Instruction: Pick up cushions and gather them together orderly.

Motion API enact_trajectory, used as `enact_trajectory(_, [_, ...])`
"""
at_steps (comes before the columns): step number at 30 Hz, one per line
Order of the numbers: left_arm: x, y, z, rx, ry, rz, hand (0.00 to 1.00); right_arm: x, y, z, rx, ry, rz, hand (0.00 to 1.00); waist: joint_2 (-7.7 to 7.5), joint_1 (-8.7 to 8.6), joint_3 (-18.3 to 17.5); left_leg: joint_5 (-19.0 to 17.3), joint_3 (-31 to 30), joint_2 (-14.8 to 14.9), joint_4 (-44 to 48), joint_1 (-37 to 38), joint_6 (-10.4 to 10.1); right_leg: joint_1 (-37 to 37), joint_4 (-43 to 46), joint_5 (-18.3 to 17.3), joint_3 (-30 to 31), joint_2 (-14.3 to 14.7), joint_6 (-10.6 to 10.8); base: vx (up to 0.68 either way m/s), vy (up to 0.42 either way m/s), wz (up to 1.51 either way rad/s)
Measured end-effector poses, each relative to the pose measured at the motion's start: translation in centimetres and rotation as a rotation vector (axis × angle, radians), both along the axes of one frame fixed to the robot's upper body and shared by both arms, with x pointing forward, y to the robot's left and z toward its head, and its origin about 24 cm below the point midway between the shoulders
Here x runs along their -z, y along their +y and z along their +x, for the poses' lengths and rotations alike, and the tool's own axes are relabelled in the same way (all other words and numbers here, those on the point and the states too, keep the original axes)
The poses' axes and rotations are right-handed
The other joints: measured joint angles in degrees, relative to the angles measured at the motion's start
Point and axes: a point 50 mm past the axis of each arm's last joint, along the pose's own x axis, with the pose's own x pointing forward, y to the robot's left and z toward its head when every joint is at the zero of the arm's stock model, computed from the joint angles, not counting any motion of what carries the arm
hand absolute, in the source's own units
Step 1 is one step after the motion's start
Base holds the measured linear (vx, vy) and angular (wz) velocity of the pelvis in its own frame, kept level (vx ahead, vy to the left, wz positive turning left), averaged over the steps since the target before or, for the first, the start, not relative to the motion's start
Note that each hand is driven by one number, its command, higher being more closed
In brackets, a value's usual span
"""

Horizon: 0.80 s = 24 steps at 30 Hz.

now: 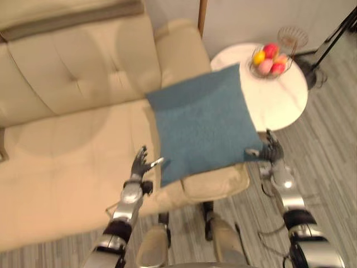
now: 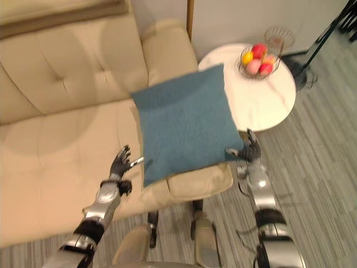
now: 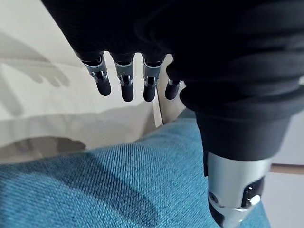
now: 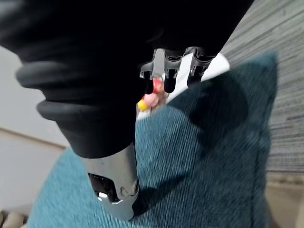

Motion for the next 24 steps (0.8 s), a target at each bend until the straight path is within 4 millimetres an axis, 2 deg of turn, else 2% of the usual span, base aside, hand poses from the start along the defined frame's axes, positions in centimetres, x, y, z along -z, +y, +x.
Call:
enact_trajectory(1, [-1.1, -0.3, 0.9, 0.002, -0.029, 0.003, 1.0, -0.9, 0.3, 0.8, 0.001, -0.022, 0.003, 0.0, -0.02, 0.01, 1.1, 0.1, -0.2, 0.0, 0.6, -1.0, -0.2, -0.5, -0.4, 0.5, -0.1, 0.0, 0.0, -0.2, -0.037, 0.1])
enact_trajectory(2, [-2.8, -1.1, 2.3, 0.016, -0.073, 0.013, 1.0, -2.4, 0.9, 1.9, -0.001, -0.052, 0.009, 1.0, -0.12, 0.0, 2.7, 0.4, -0.1, 0.0, 1.0, -2.1, -0.3, -1.2, -0.7, 1.2, 0.0, 0.0, 0.0, -0.17, -0.038, 0.04])
enact_trajectory(3, [-4.1, -1.7, 3.2, 0.022, -0.101, 0.018, 1.0, -3.3, 1.4, 2.7, -0.01, -0.064, 0.008, 1.0, -0.1, -0.21, 3.7, 0.7, -0.2, 0.1, 1.2, -3.0, -0.4, -1.7, -1.1, 1.9, 0.0, -0.1, -0.1, -0.12, -0.029, 0.0])
enact_trajectory(6, [-6.0, -3.2, 4.8, 0.02, -0.132, 0.004, 1.0, -4.7, 2.9, 3.9, -0.027, -0.083, -0.005, 1.0, 0.09, -0.67, 4.2, 1.2, -0.1, 0.2, 1.3, -5.0, -0.6, -3.2, -1.6, 2.6, 0.1, 0.0, -0.2, -0.07, -0.032, -0.01])
enact_trajectory(14, [-8.3, -3.4, 5.5, -0.023, -0.211, -0.066, 1.0, -6.5, 5.1, 4.1, -0.095, -0.169, -0.037, 1.0, 0.13, -0.45, 4.6, 1.6, 1.8, 1.6, 0.4, -4.9, -1.3, -4.3, -2.1, 3.2, 1.1, 1.0, -0.9, 0.01, -0.032, -0.09])
enact_trajectory(17, [-9.8, -3.1, 5.4, -0.013, -0.274, -0.062, 1.0, -6.9, 6.3, 2.7, -0.157, -0.239, -0.02, 1.0, 0.13, -0.47, 4.6, 1.7, 2.4, 1.9, 0.2, -4.0, -1.3, -4.1, -2.1, 3.2, 1.5, 1.3, -0.9, 0.04, -0.023, -0.13])
enact_trajectory(20, [-10.1, -2.4, 4.3, -0.003, -0.331, -0.036, 1.0, -4.9, 7.3, 0.4, -0.219, -0.233, 0.001, 1.0, 0.18, -0.53, 4.6, 1.6, 2.9, 2.1, -1.2, -0.7, -1.4, -1.1, -3.2, 3.0, 1.8, 1.5, -0.9, 0.05, -0.006, -0.07])
enact_trajectory(22, [-9.2, -2.1, 3.0, 0.004, -0.34, -0.029, 1.0, -3.3, 7.7, -1.4, -0.246, -0.208, 0.023, 1.0, 0.25, -0.73, 4.4, 1.3, 3.0, 2.2, -1.9, 1.6, -1.2, 1.7, -4.8, 3.0, 1.8, 1.6, -0.9, 0.06, 0.024, 0.0])
enact_trajectory(24, [-7.1, -1.7, 1.0, 0.002, -0.309, -0.025, 1.0, -1.7, 8.4, -3.8, -0.281, -0.187, 0.059, 1.0, 0.35, -0.84, 3.9, 0.5, 3.2, 2.2, -2.3, 3.9, -0.8, 4.7, -6.7, 3.0, 1.9, 1.8, -0.9, 0.07, 0.033, -0.04])
